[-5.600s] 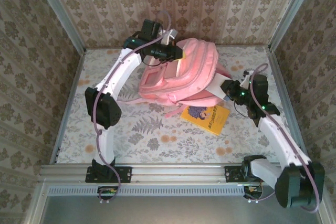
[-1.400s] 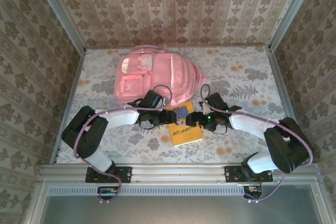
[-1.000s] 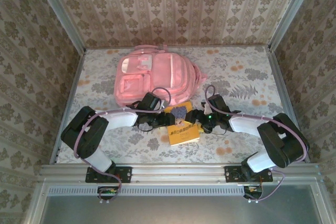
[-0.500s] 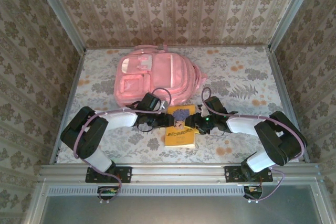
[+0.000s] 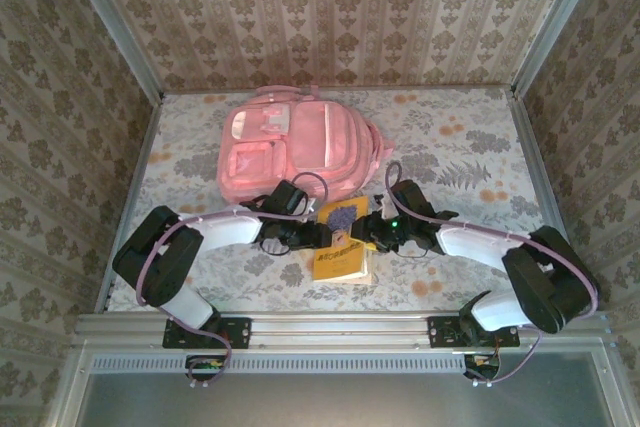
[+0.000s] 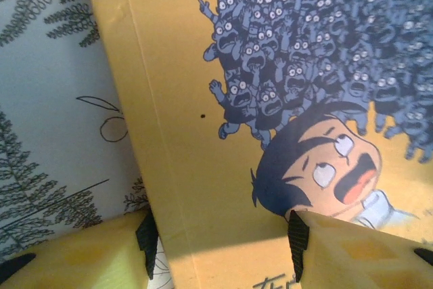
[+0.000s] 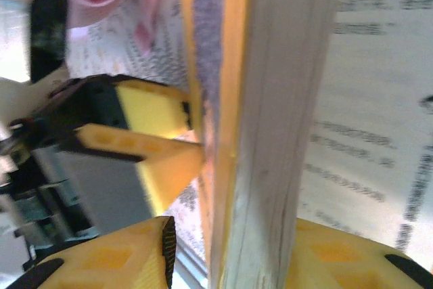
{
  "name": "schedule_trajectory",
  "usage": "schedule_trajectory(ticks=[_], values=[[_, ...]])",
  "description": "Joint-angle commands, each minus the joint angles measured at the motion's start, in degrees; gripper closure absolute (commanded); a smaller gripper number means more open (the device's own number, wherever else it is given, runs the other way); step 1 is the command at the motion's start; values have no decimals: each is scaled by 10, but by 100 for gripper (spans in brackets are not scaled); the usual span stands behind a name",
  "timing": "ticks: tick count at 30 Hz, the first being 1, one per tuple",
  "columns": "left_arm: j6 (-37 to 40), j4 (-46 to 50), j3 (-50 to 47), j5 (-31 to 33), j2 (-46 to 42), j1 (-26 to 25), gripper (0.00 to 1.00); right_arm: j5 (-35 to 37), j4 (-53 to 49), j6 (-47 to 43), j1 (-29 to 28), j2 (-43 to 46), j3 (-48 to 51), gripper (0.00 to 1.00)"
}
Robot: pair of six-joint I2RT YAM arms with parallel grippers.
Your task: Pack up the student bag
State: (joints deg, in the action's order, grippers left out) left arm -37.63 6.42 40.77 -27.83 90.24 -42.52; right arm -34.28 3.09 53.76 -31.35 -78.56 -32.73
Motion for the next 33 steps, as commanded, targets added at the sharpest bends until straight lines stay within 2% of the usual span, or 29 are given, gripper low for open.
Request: schedule_trajectory(ticks=[1, 6, 9, 11, 14, 15, 16, 21, 25, 31, 33], values=[[15, 25, -1, -18, -13, -18, 44, 7, -31, -15, -10, 25, -24, 54], [12, 25, -1, -14, -15, -21, 44, 6, -9, -9, -14, 3, -23, 47], [13, 31, -2, -10, -21, -21, 44, 11, 16, 2, -15, -15, -18, 53], [14, 38, -3, -3, -31, -20, 45, 24, 15, 1, -15, -31, -20, 59], [17, 61, -5, 8, -59, -15, 45, 45, 2, -3, -14, -30, -22, 90], [17, 69, -8, 11, -71, -10, 45, 50, -2, -4, -14, -26, -22, 97], [15, 76, -11, 12, -88, -4, 44, 52, -7, -4, -14, -23, -22, 100], [-4, 89, -23, -29, -157, 39, 38, 42, -26, 6, -13, 31, -12, 100], [6, 134, 11, -43, -199, 47, 36, 42, -58, 24, -11, 107, 9, 100], [-8, 158, 60, -51, -217, 62, 33, 52, -137, 25, 1, 258, 5, 100], [-20, 145, 67, -56, -211, 67, 27, 41, -143, 22, 8, 289, -4, 100]])
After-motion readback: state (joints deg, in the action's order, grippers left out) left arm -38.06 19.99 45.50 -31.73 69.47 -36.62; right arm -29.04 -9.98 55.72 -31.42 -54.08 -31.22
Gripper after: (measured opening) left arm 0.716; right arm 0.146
